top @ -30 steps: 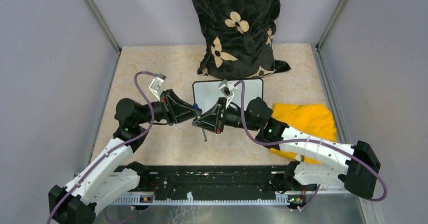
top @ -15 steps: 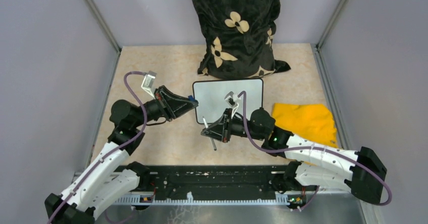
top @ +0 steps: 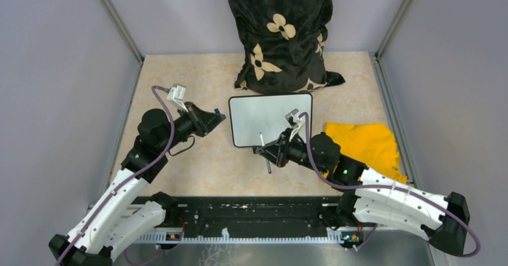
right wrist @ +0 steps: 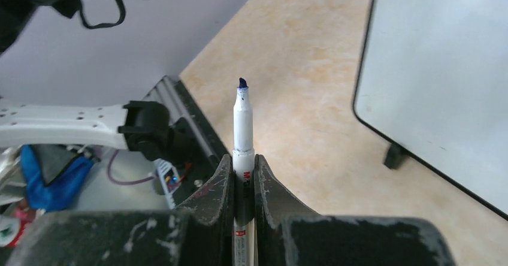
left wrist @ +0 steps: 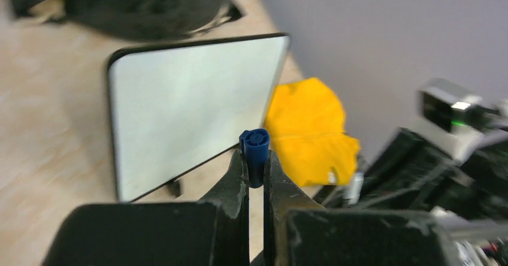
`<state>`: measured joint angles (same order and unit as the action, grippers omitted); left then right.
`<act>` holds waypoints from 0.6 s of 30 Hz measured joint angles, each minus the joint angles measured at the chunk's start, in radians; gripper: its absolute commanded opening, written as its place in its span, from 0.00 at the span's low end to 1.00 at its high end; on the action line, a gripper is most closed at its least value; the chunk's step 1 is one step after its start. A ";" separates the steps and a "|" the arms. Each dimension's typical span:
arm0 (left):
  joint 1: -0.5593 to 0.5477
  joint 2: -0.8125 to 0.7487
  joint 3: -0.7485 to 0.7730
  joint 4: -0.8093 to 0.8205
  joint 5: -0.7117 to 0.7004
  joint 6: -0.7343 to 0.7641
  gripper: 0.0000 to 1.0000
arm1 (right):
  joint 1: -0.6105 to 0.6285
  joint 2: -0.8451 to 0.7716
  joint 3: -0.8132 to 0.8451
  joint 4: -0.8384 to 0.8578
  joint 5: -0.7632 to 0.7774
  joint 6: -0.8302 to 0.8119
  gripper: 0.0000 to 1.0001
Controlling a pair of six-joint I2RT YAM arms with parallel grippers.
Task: Write a sentence on the whiteboard
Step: Open the whiteboard marker at the center of the board, then place the pen cap at the center of the board.
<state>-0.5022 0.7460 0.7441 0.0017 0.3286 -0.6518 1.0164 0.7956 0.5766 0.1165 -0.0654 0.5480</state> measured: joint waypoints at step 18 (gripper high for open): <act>0.041 0.422 -0.025 -0.478 -0.428 0.048 0.00 | 0.000 -0.096 0.001 -0.312 0.290 -0.043 0.00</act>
<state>-0.4614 1.1675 0.7193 -0.4767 -0.0998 -0.6033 1.0164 0.6994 0.5777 -0.1959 0.2241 0.5053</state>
